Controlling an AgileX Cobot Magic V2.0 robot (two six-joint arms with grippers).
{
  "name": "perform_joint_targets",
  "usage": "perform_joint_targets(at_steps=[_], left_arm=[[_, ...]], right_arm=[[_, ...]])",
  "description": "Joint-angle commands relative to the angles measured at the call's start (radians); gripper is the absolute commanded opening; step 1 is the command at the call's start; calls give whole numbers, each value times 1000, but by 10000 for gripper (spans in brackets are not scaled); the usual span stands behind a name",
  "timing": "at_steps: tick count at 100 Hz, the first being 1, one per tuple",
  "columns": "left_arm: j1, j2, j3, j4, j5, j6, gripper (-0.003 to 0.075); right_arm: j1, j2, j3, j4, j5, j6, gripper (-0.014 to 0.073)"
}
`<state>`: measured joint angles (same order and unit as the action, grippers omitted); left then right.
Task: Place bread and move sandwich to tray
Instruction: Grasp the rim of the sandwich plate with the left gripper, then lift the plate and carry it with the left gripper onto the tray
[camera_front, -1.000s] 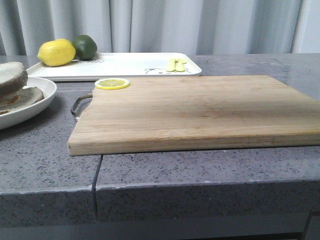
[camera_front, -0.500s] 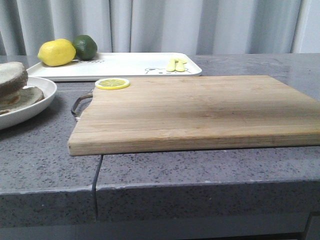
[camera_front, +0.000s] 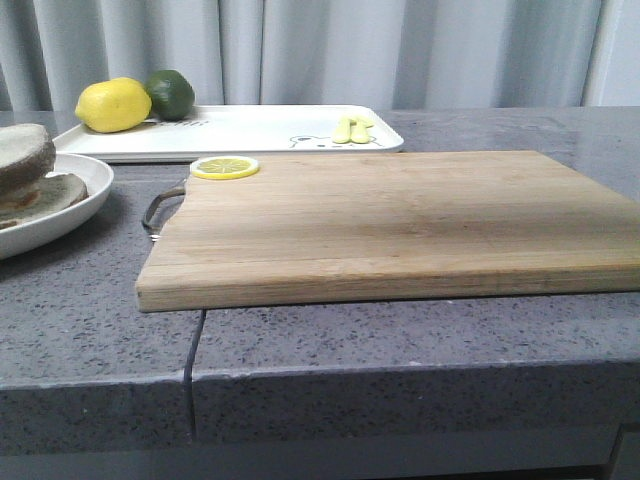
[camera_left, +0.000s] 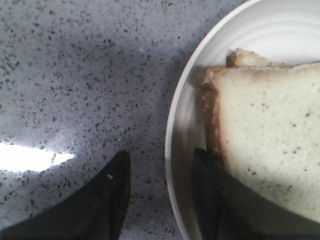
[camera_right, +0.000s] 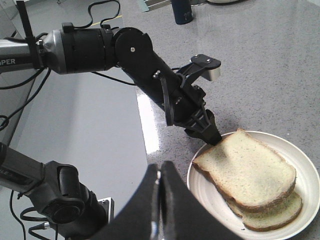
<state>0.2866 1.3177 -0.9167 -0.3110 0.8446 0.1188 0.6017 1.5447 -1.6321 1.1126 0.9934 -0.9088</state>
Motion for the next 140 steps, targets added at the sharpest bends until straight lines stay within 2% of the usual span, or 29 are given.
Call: perform_joint_targets(at_steps=[1,39,46,53,72,86,114,140], left_arm=[[3,-20,-33,-18,-42,2,272],[3,60,-33,-26,-13,2,271],[3,60,-33,-26,-15,2,249],[3,60,-33,-26,-15,2,195],[3,60,-33,-26,-4,2,-19],[3,60,-33,-41,7,2,-20],[3,55,-122,-206,42,2,-20],[3,55,-218,-472,33,63,-20]], right_arm=[[-3,-45,-33,62,-18,-13,-62],[-3,-45,-33,86,-14,-13,-62],[-3,-45,-33,86,-14,-13,-62],[-3,-45,-33,86,-14,-13,-62],[-3,-45,-33,86,-14,-13,-62],[-3,-45,-33,88,-38,-13,-62],[-3,-54,-33,93,-68,-13,-62],[-4,-113,-29,84,-130,-13,-62]])
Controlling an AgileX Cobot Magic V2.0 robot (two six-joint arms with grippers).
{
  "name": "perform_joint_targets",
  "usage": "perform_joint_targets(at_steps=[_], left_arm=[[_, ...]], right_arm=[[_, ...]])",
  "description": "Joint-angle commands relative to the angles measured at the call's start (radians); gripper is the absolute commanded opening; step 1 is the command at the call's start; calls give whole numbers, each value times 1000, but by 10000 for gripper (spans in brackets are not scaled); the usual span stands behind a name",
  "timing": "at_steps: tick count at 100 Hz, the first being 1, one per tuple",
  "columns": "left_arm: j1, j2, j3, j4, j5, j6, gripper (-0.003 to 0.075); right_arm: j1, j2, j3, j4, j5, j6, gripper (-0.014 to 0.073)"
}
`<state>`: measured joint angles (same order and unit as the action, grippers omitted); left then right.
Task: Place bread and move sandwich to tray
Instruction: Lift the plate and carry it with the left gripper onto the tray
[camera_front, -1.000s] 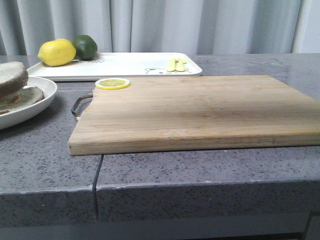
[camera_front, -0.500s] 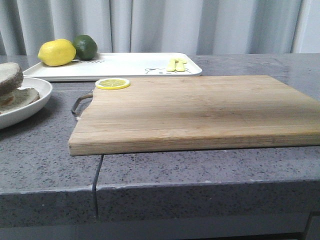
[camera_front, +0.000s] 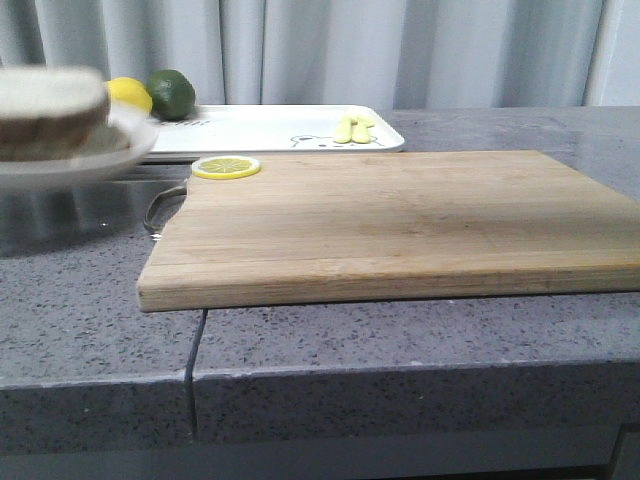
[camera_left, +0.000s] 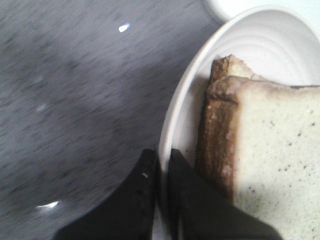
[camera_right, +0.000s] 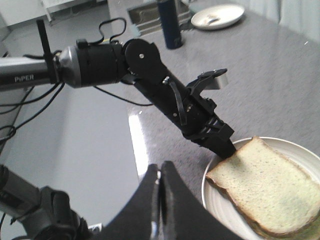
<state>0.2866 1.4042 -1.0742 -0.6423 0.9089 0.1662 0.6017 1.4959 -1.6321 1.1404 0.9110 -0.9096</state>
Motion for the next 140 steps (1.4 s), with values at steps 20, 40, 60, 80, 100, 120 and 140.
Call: perform_joint_targets(at_steps=[20,40,60,80,100,120,140], left_arm=[[-17,-2,-126,-230,-84,69,-20],[-145,127,-266,-232,-143,86,-20],[-226,308,-486,-232,-132,86,-20],[-263,482,-703,-241,-117,83,-20],[-271,632,-875,-241,-80,57,-20],[-271,726,-941,-258,-76,42,-20],[-273,768,-945,-256,-91,42,-20]], right_arm=[[-4,-140,-27,-52,-33,-13,-62],[-4,-245,38,-65,-77,-13,-62],[-4,-382,151,-95,-141,-13,-62],[-4,-544,296,-101,-283,-13,-62],[-4,-654,405,-101,-378,-13,-62],[-4,-684,436,-101,-386,-13,-62],[-4,-684,436,-101,-406,-13,-62]])
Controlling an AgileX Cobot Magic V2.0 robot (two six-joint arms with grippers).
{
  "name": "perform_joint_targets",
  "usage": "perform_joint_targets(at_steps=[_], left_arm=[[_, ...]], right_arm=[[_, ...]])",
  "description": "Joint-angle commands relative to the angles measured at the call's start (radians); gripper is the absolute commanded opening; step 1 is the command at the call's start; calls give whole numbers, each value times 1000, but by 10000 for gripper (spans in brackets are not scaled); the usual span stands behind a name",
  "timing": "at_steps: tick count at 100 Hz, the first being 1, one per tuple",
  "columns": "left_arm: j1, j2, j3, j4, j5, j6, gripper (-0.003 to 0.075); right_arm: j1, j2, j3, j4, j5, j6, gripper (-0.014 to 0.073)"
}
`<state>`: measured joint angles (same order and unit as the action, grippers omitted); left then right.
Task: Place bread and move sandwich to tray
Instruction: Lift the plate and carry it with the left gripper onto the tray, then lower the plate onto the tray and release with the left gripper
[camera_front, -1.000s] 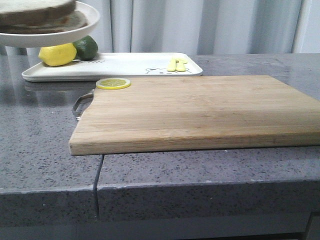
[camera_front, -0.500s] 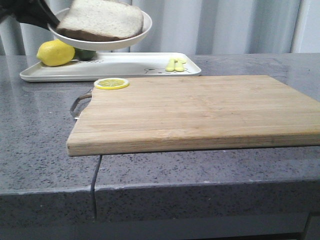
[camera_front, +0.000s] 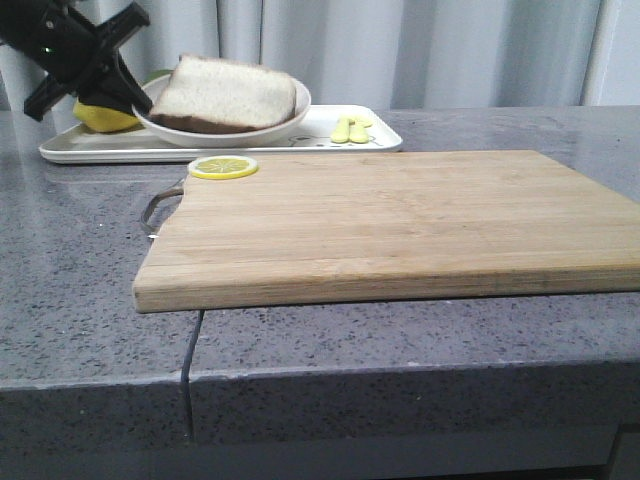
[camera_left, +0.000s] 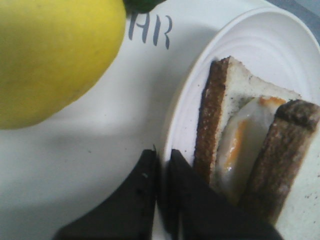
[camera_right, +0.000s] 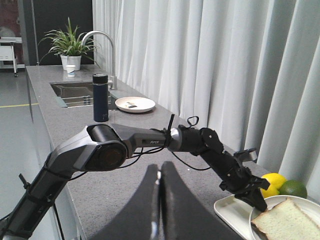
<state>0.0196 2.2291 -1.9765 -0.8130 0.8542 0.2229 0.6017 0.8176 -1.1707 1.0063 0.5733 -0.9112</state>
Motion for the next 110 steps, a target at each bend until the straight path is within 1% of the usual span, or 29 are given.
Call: perform_joint_targets(at_steps=[1,36,41,48,56,61,67,78,86,93,105,108,110], left_arm=[[-6,-55,-43,-85,-37,-14,-20],[-6,-40,-43,-85,-91,-14,-18],[-6,-40,-43,-85,-91,-14,-8],[-6,-40,-43,-85,-91,-14,50],[-6,-40,-43,-94,-89,-14,162],[-6,-40,-43,-96,-87,-14,216],[-6,-40,-43,-96,-82,-14,241],[-4,-51,-43,-99,-69,-14,240],[3,-72,-43,-99,-64,-14,224],[10,-99,-43,-99,-48,8,169],[25,-153,-43,-93,-23,23,19],[30,-167,-43,-93,-17,28,-11],[30,-179,-43,-93,-15,31,-18]], right_arm=[[-4,-6,-25,33,-69,-11,-62],[-4,-6,-25,33,-75,-11,-62],[-4,-6,-25,33,-75,-11,-62],[-4,-6,-25,33,-75,-11,-62],[-4,-6,-25,33,-75,-11,-62],[-4,-6,-25,33,-75,-11,-62],[-4,-6,-25,33,-75,-11,-62],[-4,-6,-25,26,-73,-11,-62],[-4,-6,-25,-12,-66,-11,-62],[-4,-6,-25,-66,-54,-11,-62],[-4,-6,-25,-172,-30,-11,-62],[-4,-6,-25,-194,-22,-11,-62],[-4,-6,-25,-206,-15,-11,-62]])
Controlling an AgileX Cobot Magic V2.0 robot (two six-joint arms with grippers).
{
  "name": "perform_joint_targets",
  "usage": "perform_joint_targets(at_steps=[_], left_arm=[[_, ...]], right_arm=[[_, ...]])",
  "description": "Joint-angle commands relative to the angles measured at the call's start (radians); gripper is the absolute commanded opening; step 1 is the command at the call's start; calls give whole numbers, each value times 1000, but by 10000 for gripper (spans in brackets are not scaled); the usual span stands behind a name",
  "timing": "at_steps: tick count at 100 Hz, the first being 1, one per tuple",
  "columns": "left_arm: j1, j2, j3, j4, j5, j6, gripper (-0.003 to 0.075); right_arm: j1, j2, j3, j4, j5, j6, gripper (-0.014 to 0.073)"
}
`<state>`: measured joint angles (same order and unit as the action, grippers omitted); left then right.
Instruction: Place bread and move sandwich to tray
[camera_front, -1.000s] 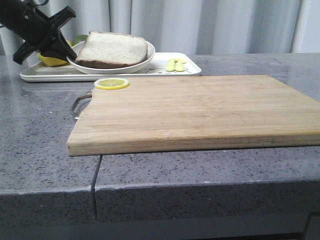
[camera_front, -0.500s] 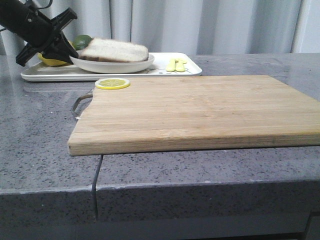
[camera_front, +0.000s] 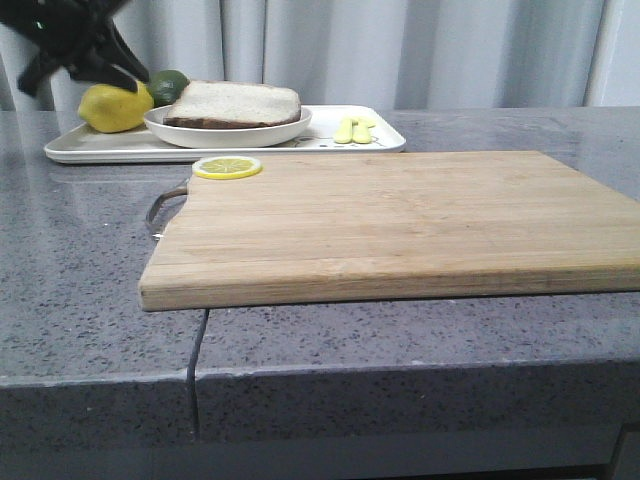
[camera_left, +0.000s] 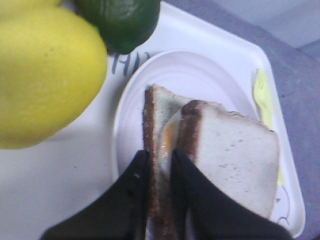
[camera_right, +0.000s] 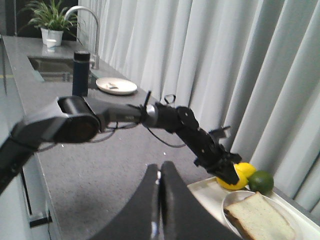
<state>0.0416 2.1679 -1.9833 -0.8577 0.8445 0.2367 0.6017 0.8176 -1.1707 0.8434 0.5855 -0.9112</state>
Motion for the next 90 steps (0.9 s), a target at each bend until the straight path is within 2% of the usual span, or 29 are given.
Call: perform_joint_targets(at_steps=[1,14,26,53,69,90], left_arm=[[8,-124,-36,-48,-3,17,-18],[9,-185,-36,-44,24,48,-20],[9,-244,-34,-44,76,89,-20],[7,-404,16,-45,101,127,-20],[5,-533,128,-57,82,195,-20],[5,-747,383,-94,24,320,-20]], right_arm=[[-4,-6,-25,-51,-25,-11,-62],[-4,-11,1,-81,-1,-11,-62],[-4,-47,82,-96,-37,-11,-62],[-4,-220,348,-110,-271,-11,-62],[-4,-345,499,-110,-391,-11,-62],[-4,-485,651,-102,-428,-11,-62]])
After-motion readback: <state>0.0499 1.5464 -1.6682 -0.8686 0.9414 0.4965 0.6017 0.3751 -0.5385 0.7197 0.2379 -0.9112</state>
